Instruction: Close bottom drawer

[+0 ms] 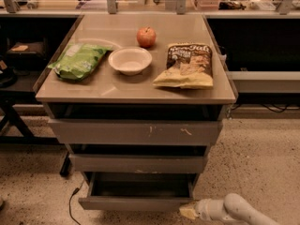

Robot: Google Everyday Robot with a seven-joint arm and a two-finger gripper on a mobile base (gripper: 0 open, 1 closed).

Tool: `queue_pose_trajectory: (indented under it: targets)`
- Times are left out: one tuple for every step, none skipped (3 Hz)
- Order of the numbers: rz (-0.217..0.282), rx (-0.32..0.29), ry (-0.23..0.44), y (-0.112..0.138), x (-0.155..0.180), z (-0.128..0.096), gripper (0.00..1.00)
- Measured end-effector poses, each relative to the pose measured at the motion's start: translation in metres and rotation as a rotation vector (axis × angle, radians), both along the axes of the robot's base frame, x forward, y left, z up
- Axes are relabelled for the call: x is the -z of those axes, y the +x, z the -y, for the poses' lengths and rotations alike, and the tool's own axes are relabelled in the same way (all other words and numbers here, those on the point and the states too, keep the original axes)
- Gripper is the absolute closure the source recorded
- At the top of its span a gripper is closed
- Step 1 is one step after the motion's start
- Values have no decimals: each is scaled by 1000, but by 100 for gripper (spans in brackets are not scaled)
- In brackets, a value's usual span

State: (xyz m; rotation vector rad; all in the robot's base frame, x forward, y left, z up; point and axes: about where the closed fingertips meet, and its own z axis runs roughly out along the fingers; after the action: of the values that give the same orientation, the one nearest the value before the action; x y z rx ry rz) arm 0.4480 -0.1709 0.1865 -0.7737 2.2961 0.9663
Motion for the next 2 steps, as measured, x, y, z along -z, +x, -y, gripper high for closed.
queue_pose_trajectory:
  targets:
    - [6,-48,-4,13,4,-13,100]
    - [7,-50,-5,14,4,-14,82]
